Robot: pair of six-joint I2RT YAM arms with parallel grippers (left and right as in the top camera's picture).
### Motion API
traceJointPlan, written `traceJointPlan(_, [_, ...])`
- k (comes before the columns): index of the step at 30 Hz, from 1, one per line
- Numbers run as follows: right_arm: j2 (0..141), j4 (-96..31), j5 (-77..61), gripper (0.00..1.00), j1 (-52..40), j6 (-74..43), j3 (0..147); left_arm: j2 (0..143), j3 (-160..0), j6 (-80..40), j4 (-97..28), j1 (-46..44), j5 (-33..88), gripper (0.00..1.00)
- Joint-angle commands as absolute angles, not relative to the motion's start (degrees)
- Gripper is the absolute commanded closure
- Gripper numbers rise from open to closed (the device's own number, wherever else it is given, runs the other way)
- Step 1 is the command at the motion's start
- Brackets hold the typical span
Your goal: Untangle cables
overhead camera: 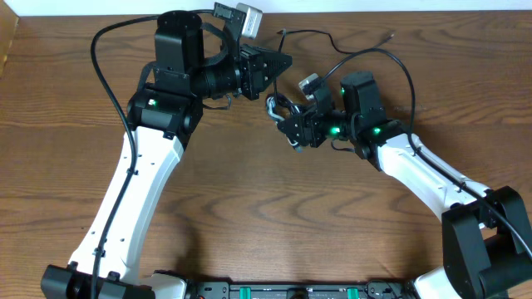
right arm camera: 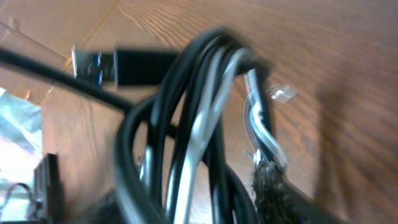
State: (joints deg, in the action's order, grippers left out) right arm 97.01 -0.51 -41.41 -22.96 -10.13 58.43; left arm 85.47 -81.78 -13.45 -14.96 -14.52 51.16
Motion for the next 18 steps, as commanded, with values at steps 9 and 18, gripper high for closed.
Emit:
traceJointPlan(9, [96.9,-4.1,-41.7,0.94,-17.6,-15.9,59.0,84.0,-82.8,-13.8,-20.1,-10.2,48.1,0.93])
traceJointPlan(18, [96.9,-7.5,-41.8,0.99,-14.9,-19.0,59.0,84.3,-81.0,-9.2,-40.7,-7.8,36.4,0.93])
